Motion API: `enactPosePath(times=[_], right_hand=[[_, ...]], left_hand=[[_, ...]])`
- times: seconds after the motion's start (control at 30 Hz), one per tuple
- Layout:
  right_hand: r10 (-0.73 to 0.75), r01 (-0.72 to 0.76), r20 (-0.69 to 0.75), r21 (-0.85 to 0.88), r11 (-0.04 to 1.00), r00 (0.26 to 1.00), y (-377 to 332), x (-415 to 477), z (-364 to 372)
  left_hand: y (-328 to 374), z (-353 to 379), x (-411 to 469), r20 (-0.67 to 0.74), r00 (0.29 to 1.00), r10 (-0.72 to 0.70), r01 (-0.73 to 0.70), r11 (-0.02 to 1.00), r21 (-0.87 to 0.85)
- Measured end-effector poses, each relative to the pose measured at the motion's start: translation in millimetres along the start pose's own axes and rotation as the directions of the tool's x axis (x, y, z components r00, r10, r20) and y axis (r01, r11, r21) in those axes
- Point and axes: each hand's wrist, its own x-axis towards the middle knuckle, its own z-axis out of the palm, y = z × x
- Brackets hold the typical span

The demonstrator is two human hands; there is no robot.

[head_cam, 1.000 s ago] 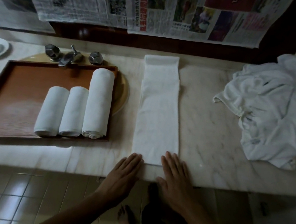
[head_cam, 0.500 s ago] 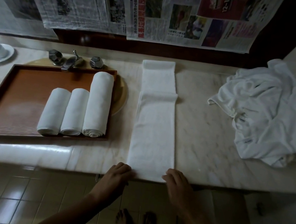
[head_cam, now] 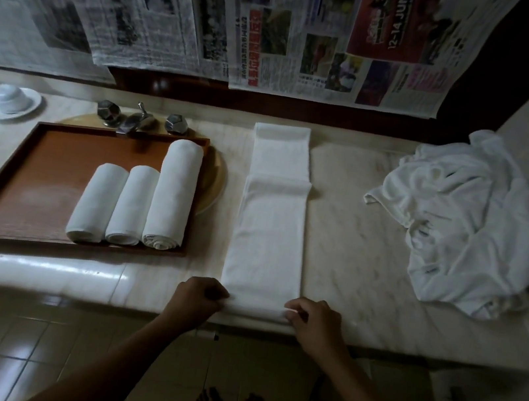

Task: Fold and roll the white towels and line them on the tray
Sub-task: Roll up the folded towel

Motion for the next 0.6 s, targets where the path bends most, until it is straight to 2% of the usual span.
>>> enactPosePath(times=[0.13,0.23,0.33,0.43,0.5,0.6], right_hand=[[-0.033,0.027,-0.057,-0.103,0.994,0.998,-6.8,2.7,4.4],[-0.132,0.114,-0.070,-0.209,0.971,0.989,-12.8,2.1,11.8],[-0.304,0.280,-0.051,-0.264,0.923,0.951,-17.8,-2.8,22.0],[-0.394,0.370,-0.035,-0.278,0.886,0.918,-21.9,-9.2,23.9],[-0.419,0.393,-0.028,-0.292,0.872,0.908,-19.6,-11.4,25.1],[-0.436,0.415,-0.002,-0.298,0.859,0.900,-14.2,-12.5,25.1]], left_hand=[[10.2,5.4,1.0,-0.054,0.994,-0.096,0.093,0.994,-0.064],[14.7,15.2,0.5,-0.160,0.985,-0.066,0.064,0.998,-0.019],[9.9,32.3,-3.9,-0.231,0.966,0.116,-0.080,0.984,0.159],[4.1,46.5,-9.7,-0.131,0.919,0.373,-0.305,0.880,0.365],[1.0,51.0,-14.0,-0.088,0.897,0.432,-0.356,0.827,0.435],[-5.1,55.5,-18.6,-0.047,0.901,0.431,-0.360,0.804,0.473]])
